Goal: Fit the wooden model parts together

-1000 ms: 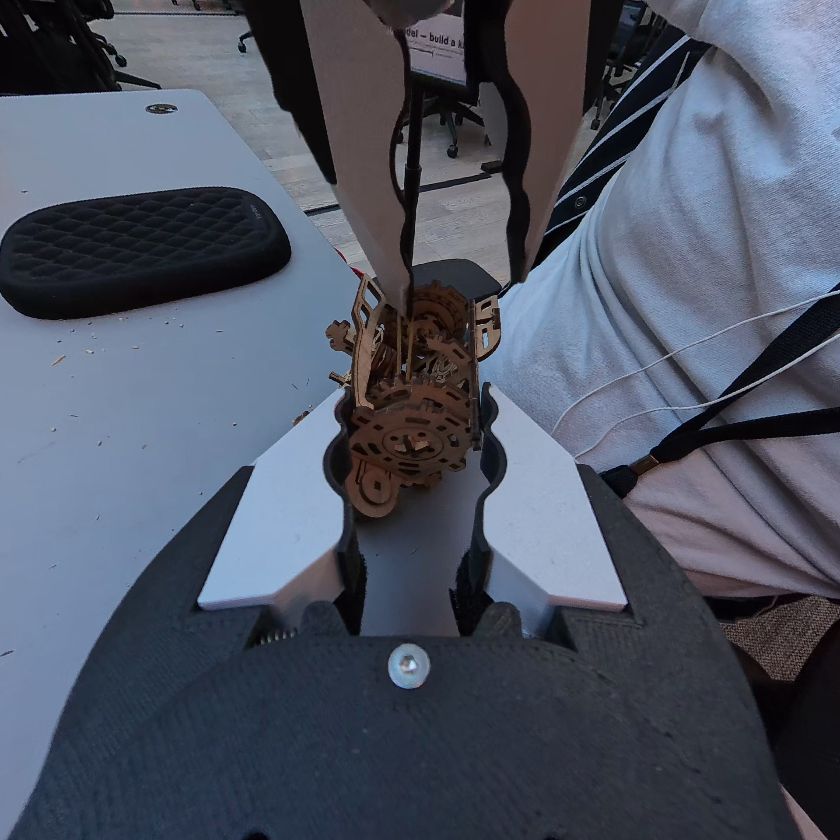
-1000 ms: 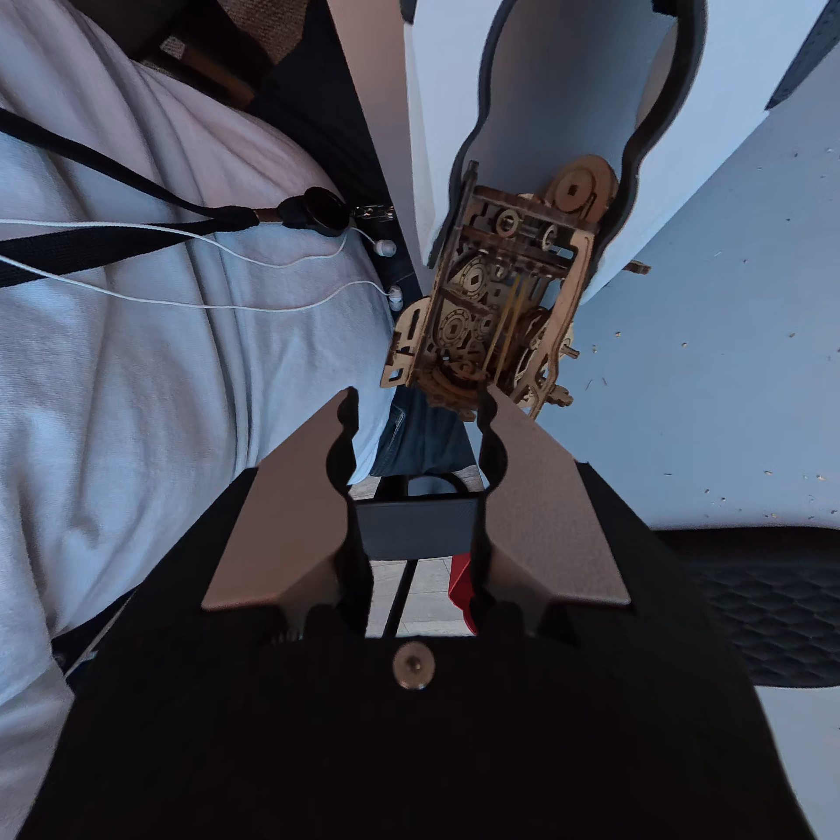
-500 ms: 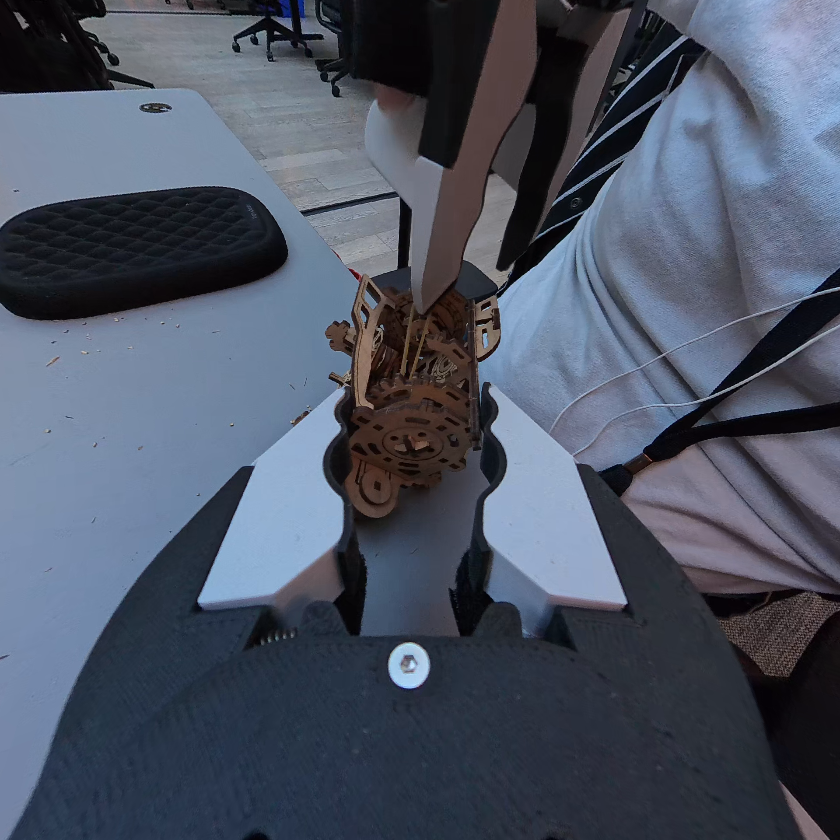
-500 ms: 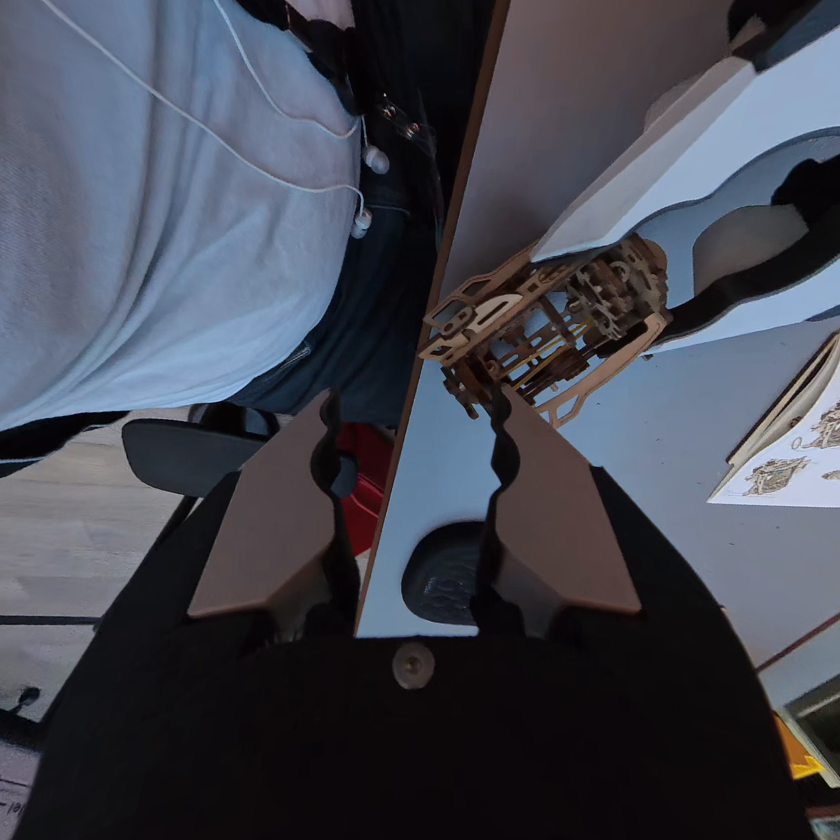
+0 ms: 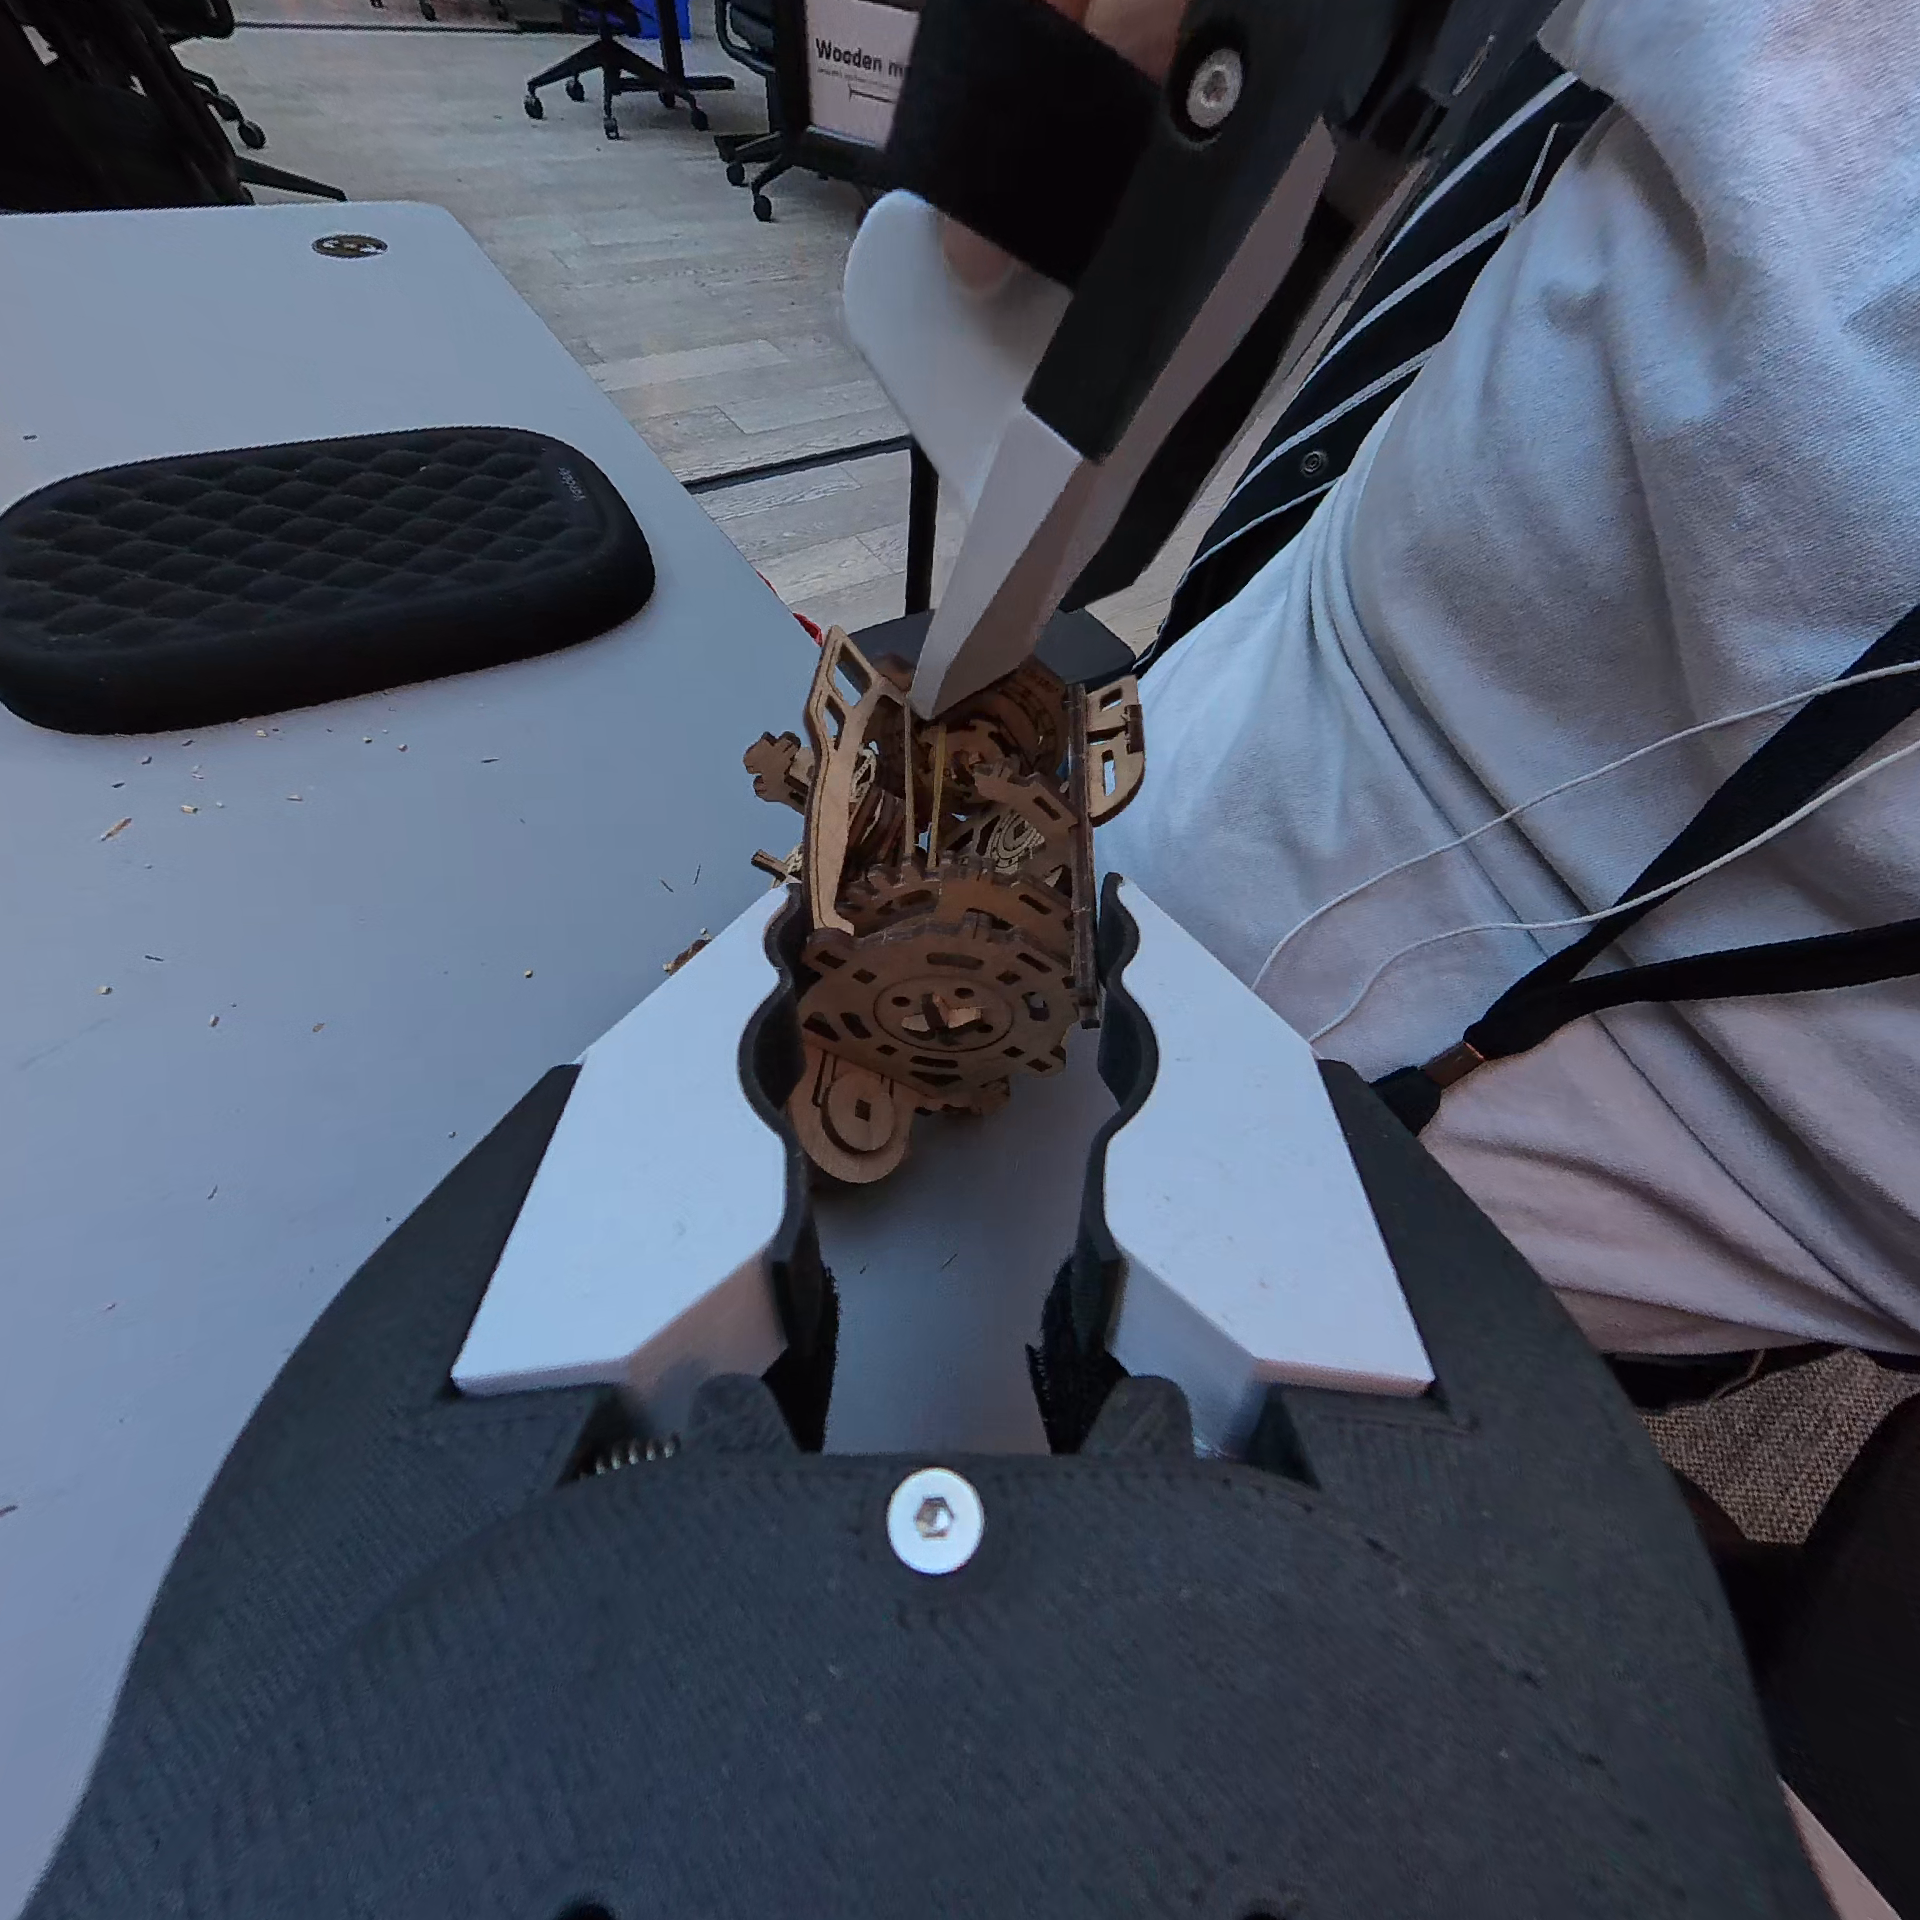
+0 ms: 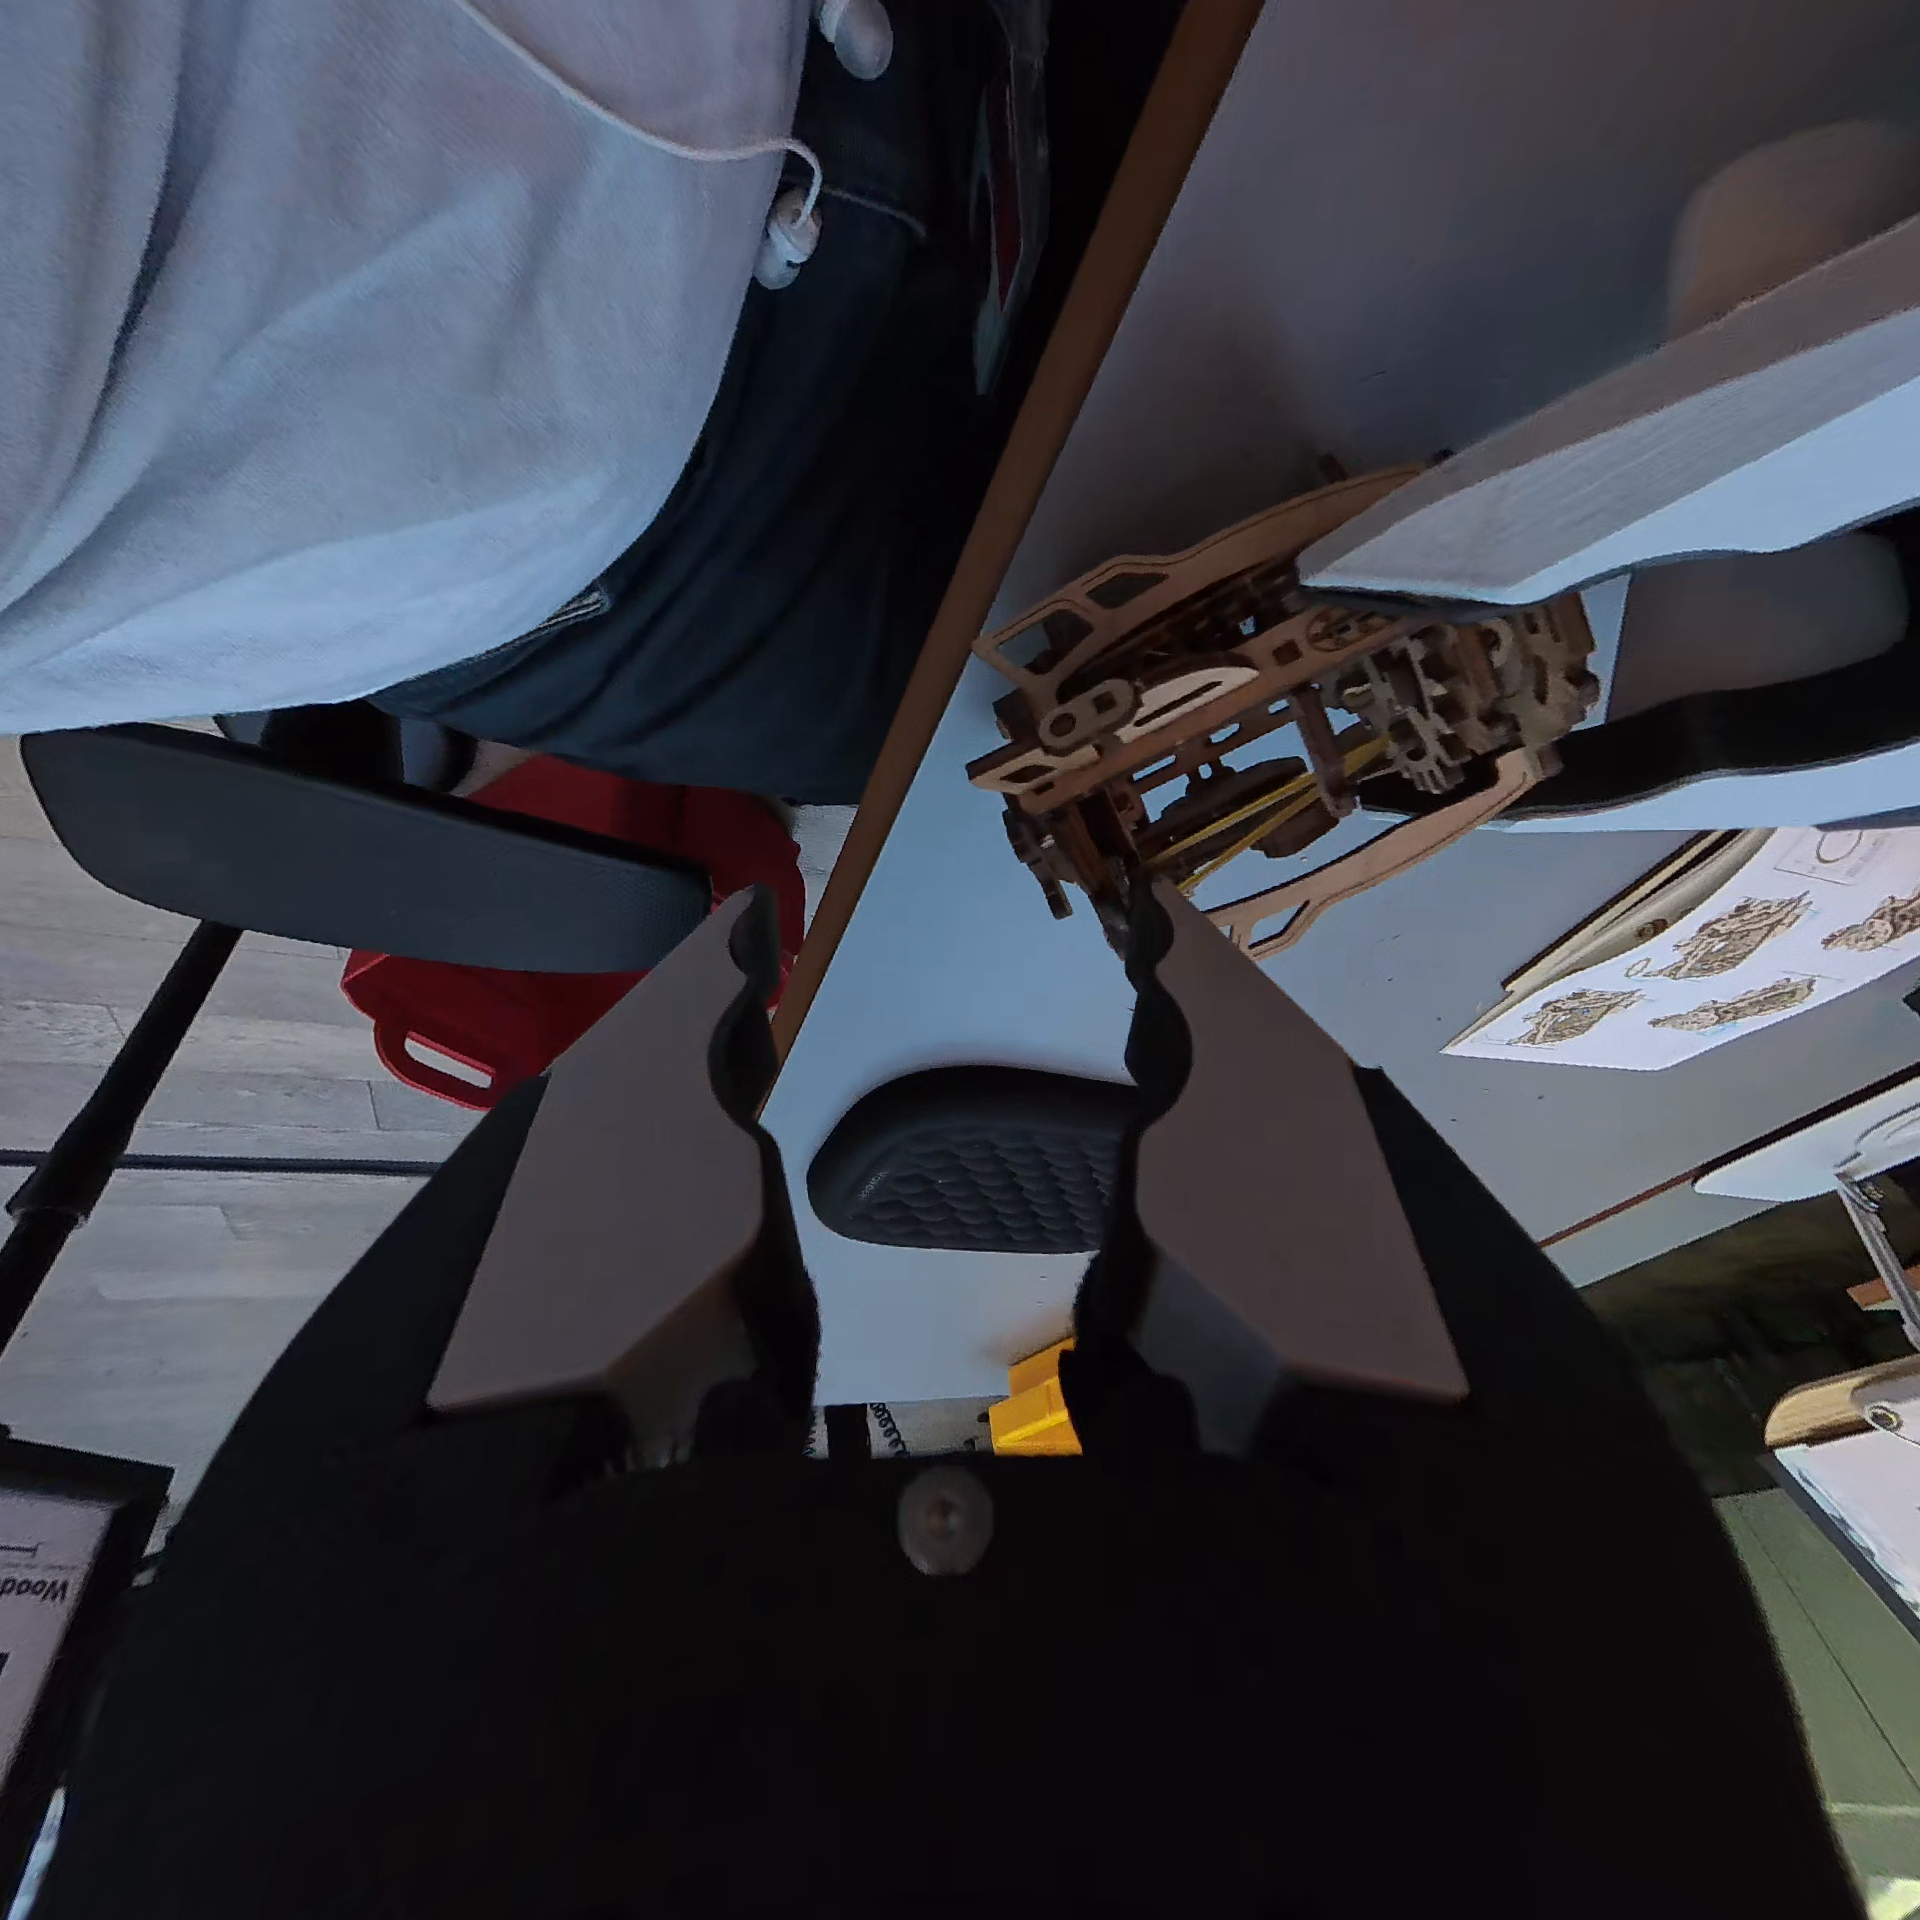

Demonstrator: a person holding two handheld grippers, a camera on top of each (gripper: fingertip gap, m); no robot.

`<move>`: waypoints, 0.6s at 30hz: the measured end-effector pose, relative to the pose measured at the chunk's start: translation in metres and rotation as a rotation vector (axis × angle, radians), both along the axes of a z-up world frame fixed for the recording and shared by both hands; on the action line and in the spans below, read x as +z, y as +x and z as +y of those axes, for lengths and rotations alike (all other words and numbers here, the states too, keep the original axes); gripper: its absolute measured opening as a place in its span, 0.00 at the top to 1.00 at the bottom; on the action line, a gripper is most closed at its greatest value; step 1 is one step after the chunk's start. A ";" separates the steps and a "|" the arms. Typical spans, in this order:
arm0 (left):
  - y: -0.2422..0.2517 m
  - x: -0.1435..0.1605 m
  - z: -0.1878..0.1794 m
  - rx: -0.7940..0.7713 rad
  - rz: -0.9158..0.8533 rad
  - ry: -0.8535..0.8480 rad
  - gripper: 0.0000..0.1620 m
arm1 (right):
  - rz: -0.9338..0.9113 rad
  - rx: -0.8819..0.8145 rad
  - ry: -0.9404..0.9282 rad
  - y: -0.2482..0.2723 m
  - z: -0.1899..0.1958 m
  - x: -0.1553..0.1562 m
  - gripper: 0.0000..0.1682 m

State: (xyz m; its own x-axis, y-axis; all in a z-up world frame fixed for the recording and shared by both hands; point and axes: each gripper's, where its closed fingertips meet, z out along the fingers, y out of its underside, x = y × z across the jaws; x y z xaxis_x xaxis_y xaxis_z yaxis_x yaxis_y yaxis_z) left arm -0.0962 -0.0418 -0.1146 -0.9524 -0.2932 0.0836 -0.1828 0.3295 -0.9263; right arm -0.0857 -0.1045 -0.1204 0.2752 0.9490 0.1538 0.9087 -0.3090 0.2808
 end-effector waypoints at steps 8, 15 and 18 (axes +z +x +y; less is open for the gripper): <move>-0.001 0.000 0.001 -0.010 -0.008 0.003 0.67 | 0.167 -0.089 -0.078 -0.007 0.001 0.004 0.60; -0.002 0.000 0.000 -0.034 -0.027 0.016 0.67 | 0.488 -0.259 -0.131 -0.016 0.015 0.023 0.70; -0.003 0.000 0.000 -0.033 -0.038 0.020 0.67 | 0.572 -0.314 -0.176 -0.016 0.020 0.024 0.75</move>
